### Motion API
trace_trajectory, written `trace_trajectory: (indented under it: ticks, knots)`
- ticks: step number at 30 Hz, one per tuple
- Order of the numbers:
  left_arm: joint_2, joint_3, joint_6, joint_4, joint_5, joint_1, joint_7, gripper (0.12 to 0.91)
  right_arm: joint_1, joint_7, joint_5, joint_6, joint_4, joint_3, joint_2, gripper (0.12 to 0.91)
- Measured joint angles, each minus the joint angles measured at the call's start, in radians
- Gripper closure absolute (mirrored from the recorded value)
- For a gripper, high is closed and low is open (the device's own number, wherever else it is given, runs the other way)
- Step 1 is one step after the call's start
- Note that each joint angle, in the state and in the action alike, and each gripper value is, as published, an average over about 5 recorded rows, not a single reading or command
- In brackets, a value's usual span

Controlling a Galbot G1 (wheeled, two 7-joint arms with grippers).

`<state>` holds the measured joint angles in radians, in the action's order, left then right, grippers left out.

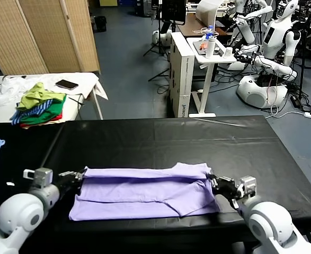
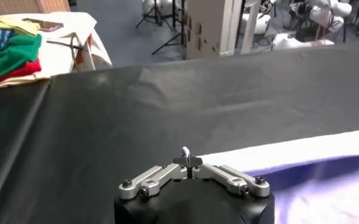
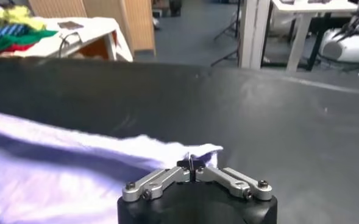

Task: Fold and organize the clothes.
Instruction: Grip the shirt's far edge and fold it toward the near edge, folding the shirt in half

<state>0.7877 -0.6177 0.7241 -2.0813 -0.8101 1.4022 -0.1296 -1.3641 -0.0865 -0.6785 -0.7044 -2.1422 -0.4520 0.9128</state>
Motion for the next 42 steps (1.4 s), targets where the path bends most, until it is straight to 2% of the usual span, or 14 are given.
trace_trajectory:
  ticks: [27, 37, 40, 42]
  knots:
    - [0.077, -0.070, -0.005, -0.079, 0.116, 0.182, 0.000, 0.883, 0.002, 0.011, 0.015, -0.003, 0.036, 0.026, -0.003, 0.873]
    - [0.120, -0.076, -0.005, -0.109, 0.152, 0.237, -0.020, 0.883, -0.006, 0.020, 0.017, -0.023, 0.017, 0.029, -0.006, 0.873]
    - [0.131, -0.078, 0.001, -0.116, 0.169, 0.252, -0.025, 0.883, -0.012, 0.022, 0.018, -0.030, 0.007, 0.025, -0.007, 0.849]
    - [0.139, -0.078, 0.007, -0.123, 0.177, 0.262, -0.033, 0.872, -0.017, 0.023, 0.018, -0.032, -0.002, 0.020, -0.008, 0.785]
